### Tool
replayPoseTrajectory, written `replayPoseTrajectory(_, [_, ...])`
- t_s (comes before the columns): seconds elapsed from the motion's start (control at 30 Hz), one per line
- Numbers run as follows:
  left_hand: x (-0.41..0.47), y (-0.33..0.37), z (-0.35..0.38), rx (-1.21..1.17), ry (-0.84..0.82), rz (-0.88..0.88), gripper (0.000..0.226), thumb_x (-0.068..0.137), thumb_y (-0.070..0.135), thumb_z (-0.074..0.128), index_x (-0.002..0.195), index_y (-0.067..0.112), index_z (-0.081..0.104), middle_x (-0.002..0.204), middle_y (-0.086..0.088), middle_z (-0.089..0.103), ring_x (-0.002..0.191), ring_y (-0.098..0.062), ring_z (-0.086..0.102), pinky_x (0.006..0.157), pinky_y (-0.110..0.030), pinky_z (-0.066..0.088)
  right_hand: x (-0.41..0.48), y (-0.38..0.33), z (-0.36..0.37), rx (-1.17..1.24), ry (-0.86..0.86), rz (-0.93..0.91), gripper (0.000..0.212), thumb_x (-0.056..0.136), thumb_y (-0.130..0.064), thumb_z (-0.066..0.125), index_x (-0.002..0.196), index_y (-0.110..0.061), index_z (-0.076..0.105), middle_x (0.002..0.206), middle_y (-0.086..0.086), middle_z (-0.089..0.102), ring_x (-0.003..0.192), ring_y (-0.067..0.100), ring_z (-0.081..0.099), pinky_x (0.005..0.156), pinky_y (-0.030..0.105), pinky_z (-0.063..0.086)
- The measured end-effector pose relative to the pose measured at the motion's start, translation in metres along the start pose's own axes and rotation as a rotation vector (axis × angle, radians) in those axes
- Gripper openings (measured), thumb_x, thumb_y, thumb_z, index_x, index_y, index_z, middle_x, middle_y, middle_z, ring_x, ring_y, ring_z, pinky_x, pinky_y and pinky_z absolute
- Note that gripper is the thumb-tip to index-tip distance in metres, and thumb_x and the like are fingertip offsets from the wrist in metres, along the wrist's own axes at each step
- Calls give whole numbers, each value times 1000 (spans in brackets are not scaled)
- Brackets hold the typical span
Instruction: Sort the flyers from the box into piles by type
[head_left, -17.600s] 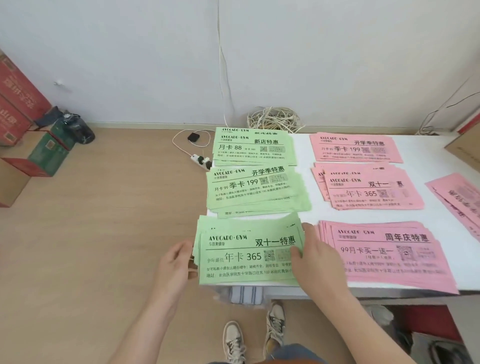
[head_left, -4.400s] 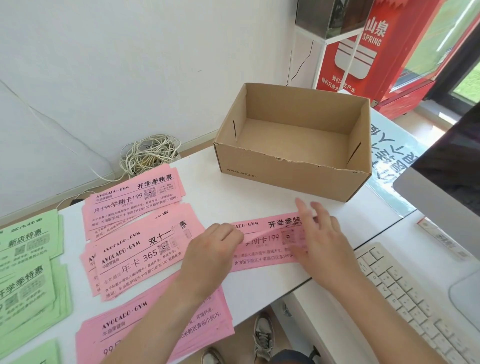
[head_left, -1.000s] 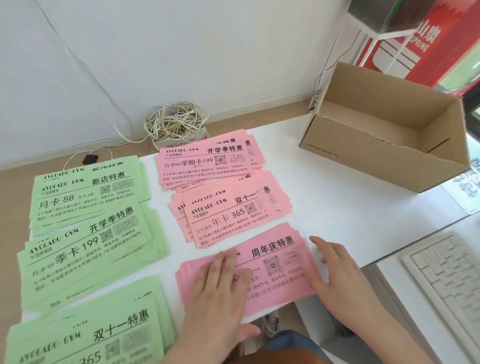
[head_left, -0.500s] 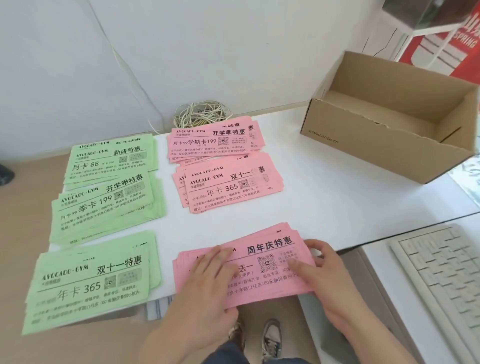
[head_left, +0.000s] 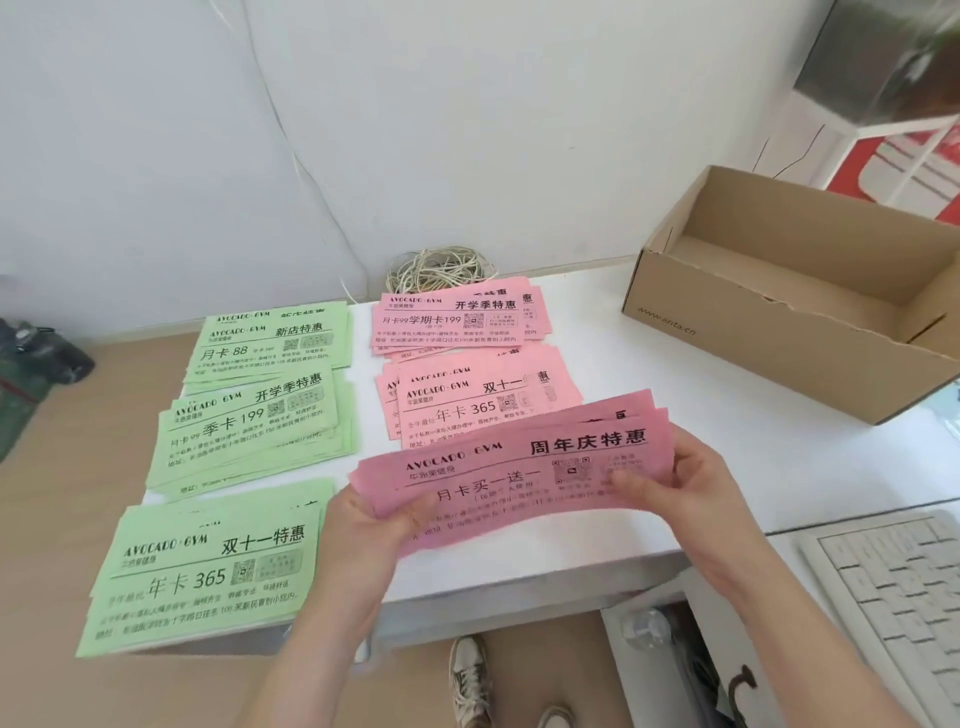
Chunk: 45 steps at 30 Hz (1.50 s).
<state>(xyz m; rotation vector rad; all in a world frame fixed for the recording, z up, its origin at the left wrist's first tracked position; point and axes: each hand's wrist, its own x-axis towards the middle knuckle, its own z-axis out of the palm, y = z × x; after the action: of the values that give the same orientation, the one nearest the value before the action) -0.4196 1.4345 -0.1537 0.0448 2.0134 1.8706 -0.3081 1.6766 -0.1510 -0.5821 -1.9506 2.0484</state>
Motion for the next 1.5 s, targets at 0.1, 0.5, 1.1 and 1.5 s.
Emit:
replayPoseTrajectory(0.1, [9,10,1,23,29,160,25,72,-8,70,91,7,69,83,0,75,79,-12,71,69,-21,55,14,-3,-2,-58,13,-119,41,81,8,66,86,-32,69,90,-6,72,89,13,67,79,25,55])
replayPoseTrajectory(0.5, [36,-19,20,-10,-84,212,40,65,-20,72,67,18,58,74,2,66,72,-13,60,67,-24,49,26,35,40,80,247,-218,53,70,-51,70,98,-7,60,85,-11,65,81,8,61,69,21,49])
replayPoseTrajectory(1.1, [41,-22,18,-82,-105,275,38,64,21,80,94,19,58,96,-15,63,94,-30,58,84,-38,49,31,33,45,-18,418,-240,19,92,-28,51,92,-15,66,74,4,64,71,12,60,63,20,48])
replayPoseTrajectory(1.5, [36,-26,32,-43,-13,303,39,70,37,74,96,15,55,95,-7,63,92,-20,58,85,-33,47,19,37,41,-27,429,-254,31,87,-46,52,92,-19,65,79,-4,63,76,8,53,66,15,44])
